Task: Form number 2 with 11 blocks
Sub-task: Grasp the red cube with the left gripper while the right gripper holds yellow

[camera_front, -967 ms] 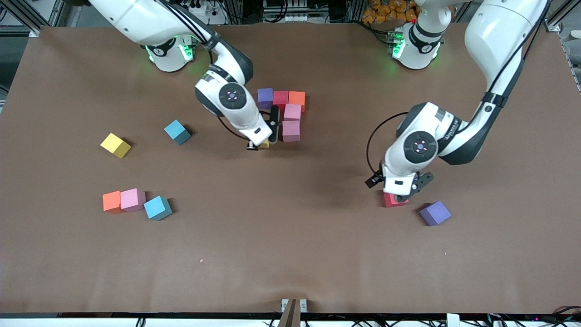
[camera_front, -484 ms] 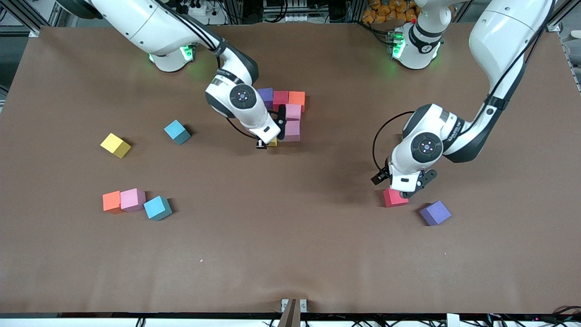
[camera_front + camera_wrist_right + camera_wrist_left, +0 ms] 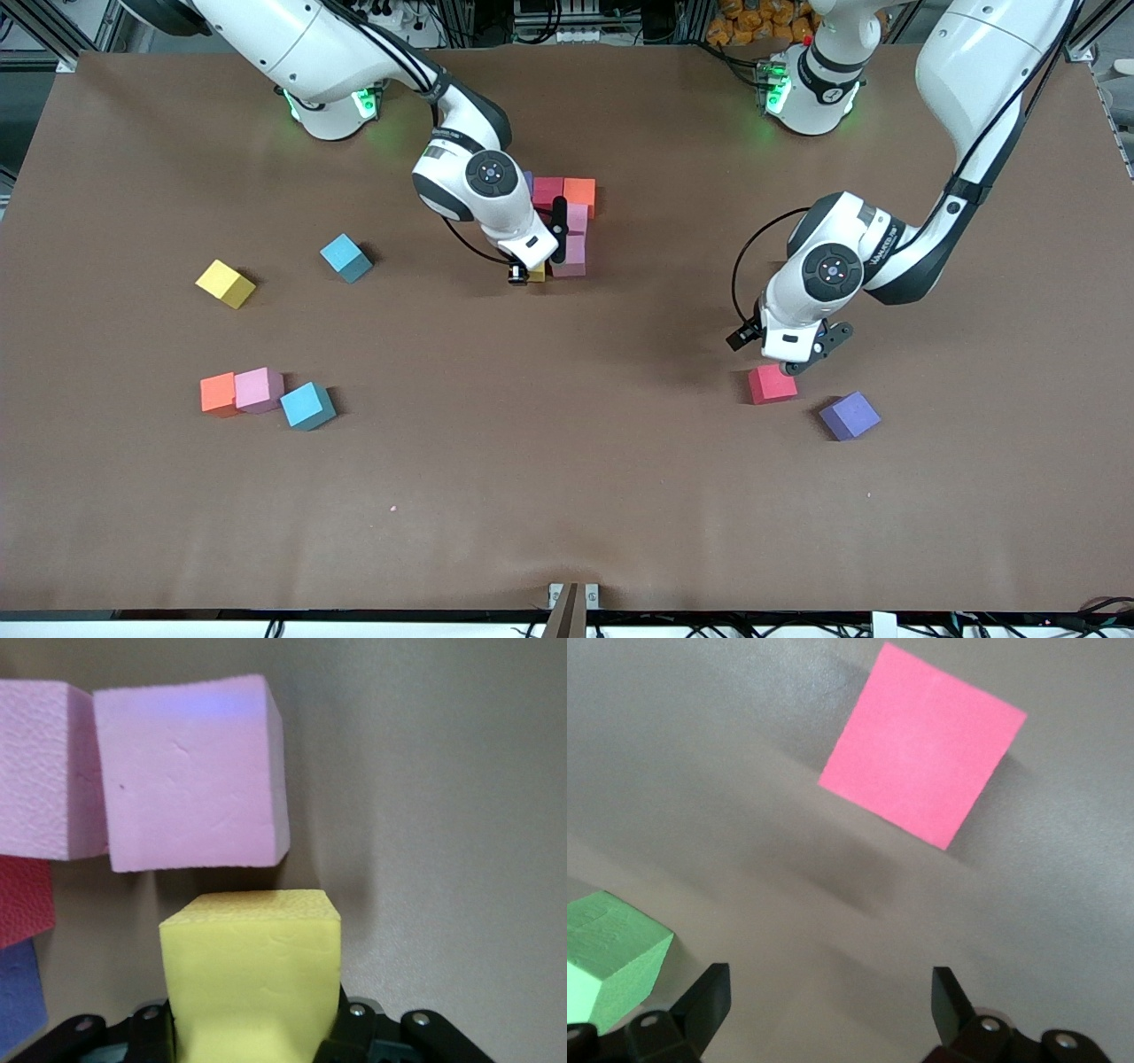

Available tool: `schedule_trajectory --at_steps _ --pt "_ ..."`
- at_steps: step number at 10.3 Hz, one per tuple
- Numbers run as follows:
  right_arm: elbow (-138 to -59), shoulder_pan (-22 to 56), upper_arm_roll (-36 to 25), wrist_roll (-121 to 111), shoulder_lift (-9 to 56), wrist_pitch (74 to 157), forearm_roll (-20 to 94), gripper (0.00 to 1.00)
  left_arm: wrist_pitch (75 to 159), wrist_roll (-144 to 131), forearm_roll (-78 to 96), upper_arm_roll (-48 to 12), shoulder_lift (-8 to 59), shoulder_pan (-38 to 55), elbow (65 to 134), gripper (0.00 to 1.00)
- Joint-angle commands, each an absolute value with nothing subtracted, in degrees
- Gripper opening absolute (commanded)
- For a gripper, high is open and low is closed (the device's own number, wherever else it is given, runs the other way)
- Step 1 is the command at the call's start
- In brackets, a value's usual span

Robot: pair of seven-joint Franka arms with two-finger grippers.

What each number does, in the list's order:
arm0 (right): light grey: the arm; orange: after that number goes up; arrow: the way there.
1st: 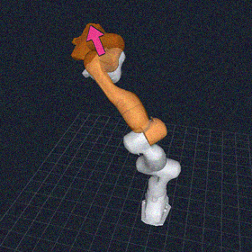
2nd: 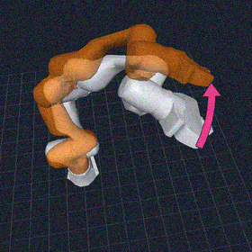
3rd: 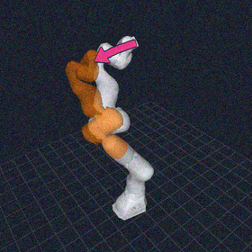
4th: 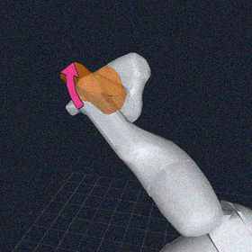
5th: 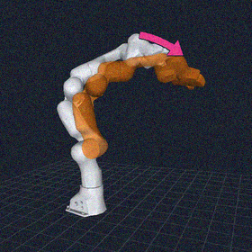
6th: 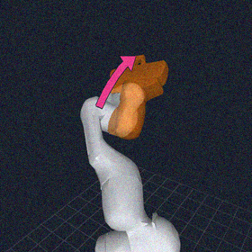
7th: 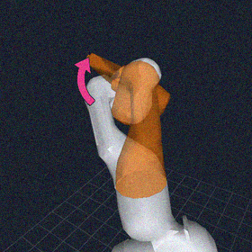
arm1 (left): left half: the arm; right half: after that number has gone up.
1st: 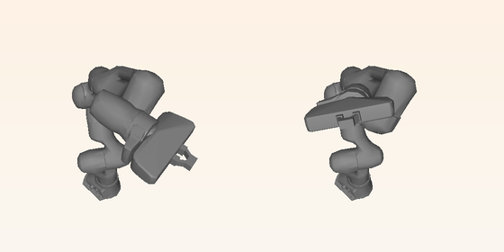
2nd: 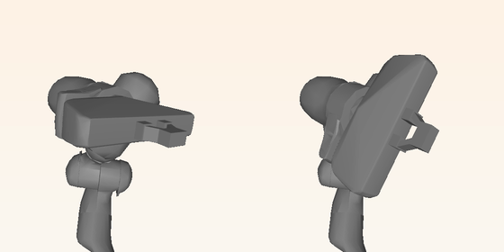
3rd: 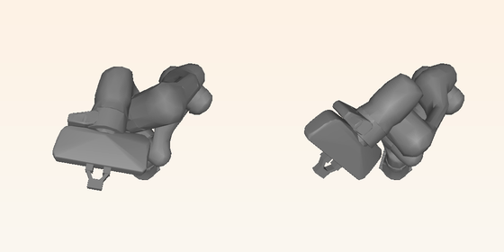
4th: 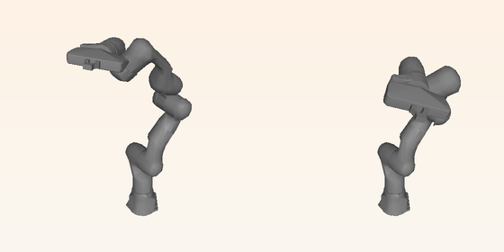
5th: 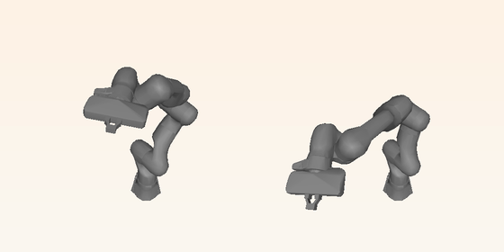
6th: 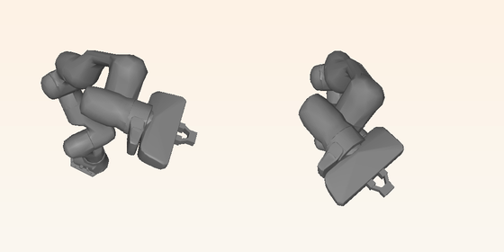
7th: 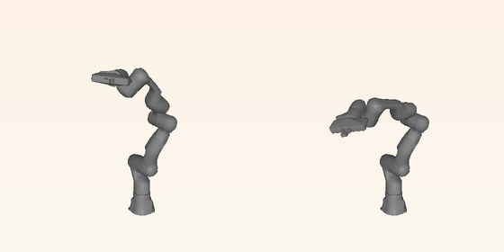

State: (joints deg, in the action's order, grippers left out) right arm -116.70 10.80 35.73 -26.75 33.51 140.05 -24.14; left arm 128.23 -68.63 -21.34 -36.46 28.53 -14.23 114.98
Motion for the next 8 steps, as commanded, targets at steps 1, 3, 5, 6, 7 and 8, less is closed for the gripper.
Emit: schedule_trajectory --at_steps 1,3,5,6,7,8 --pt "-116.4 11.3 35.4 -25.5 33.9 140.4 -25.9 0.00 129.3 -64.9 -23.5 -37.1 26.8 -16.9 116.7 1.00" --pt "-116.4 11.3 35.4 -24.9 34.4 141.1 -25.9 0.00 131.0 -59.2 -23.5 -37.1 27.2 -18.7 114.9 1.00" --pt "-116.4 11.5 35.4 -23.9 35.0 141.8 -25.9 0.00 131.8 -56.5 -23.6 -37.0 29.9 -18.4 111.2 1.00" --pt "-116.3 11.9 35.3 -23.5 35.0 141.8 -25.9 0.00 131.8 -56.5 -24.7 -36.9 31.3 -18.3 110.0 1.00" --pt "-116.3 11.9 35.4 -23.5 35.0 141.7 -25.9 0.00 131.8 -56.5 -26.4 -36.9 32.7 -18.3 109.0 1.00" --pt "-116.3 11.9 35.4 -22.9 35.2 141.7 -25.9 0.00 131.8 -56.7 -26.8 -36.9 34.1 -18.1 107.9 1.00"
